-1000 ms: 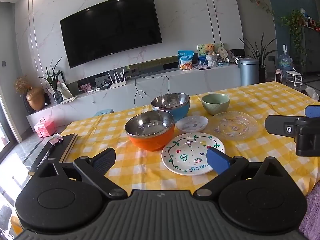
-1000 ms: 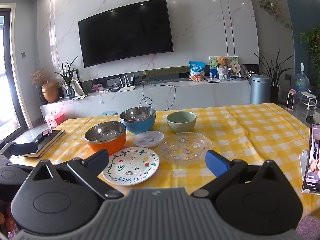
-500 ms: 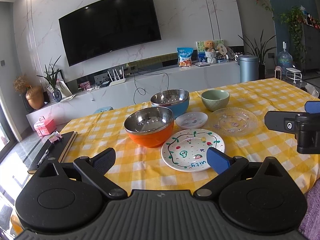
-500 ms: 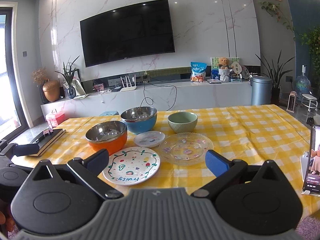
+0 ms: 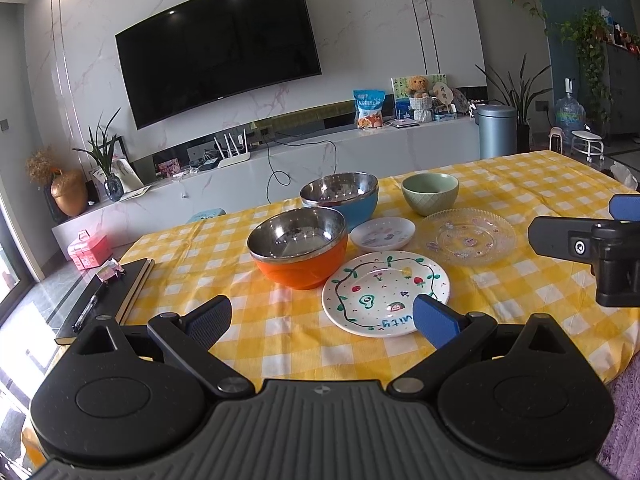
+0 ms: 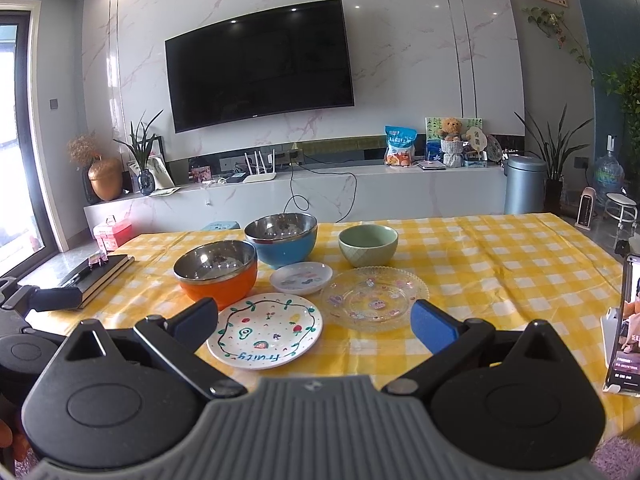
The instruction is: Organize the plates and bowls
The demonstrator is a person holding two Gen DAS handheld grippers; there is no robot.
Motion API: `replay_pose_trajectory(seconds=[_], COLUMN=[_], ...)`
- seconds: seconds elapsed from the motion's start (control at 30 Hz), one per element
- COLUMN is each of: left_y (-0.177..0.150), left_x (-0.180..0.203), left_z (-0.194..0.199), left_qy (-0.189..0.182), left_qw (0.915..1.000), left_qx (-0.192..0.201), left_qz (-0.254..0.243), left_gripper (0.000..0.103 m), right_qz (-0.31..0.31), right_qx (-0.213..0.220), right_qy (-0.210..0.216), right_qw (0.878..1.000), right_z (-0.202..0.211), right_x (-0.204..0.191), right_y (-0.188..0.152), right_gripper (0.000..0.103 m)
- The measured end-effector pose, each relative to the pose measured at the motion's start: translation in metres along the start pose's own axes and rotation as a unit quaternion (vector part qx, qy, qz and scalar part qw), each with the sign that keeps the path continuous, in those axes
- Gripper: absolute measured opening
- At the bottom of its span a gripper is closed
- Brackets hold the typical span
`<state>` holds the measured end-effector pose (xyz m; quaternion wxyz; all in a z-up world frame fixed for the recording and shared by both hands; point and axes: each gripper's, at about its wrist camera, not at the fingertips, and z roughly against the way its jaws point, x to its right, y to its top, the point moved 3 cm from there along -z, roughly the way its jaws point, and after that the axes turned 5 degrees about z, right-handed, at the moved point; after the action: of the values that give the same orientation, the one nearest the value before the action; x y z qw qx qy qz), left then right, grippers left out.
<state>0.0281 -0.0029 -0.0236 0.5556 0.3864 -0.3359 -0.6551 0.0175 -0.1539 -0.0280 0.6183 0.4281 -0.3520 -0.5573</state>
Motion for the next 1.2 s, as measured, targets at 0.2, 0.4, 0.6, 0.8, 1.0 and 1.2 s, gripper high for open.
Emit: replay_pose_trajectory(seconds=[0.2, 0.4, 0.6, 0.8, 1.0, 1.2], left_y=[-0.0023, -0.0049, -0.0061, -0.0040, -0.0038, -0.0031], left_x=[0.0001, 0.0004, 0.0014, 0.0023, 0.0022, 0.0020], left_z=[-0.0004, -0.0014, -0.0014, -0.0012, -0.0010, -0.0012], left_qy=[0.000, 0.000, -0.002, -0.003, -0.003, -0.003], left_qw=[1.0000, 1.0000, 1.0000, 0.9999, 0.9999, 0.9999], left_qx=[-0.001, -0.004, -0.008, -0.012, -0.013, -0.014], left_qz=[0.000, 0.000, -0.001, -0.002, -0.002, -0.002], left_gripper=[0.103, 0.103, 0.103, 0.103, 0.103, 0.103], right_qz=[0.000, -0.001, -0.002, -0.001, -0.001, -0.001], right_qx=[0.000, -0.002, -0.005, -0.006, -0.008, -0.009], right_qy=[-0.001, 0.000, 0.000, 0.000, -0.001, -0.001], right_qw=[1.000, 1.000, 1.000, 1.000, 1.000, 1.000], right_z=[-0.0001, -0.0008, -0.0020, -0.0025, -0.0026, -0.0029], right_x=[-0.0002, -0.0008, -0.0010, -0.0010, -0.0010, -0.0007], right_y=[-0.0001, -0.0012, -0.0026, -0.0035, -0.0048, -0.0042], right_gripper=[0.101, 0.101, 0.101, 0.101, 0.101, 0.101])
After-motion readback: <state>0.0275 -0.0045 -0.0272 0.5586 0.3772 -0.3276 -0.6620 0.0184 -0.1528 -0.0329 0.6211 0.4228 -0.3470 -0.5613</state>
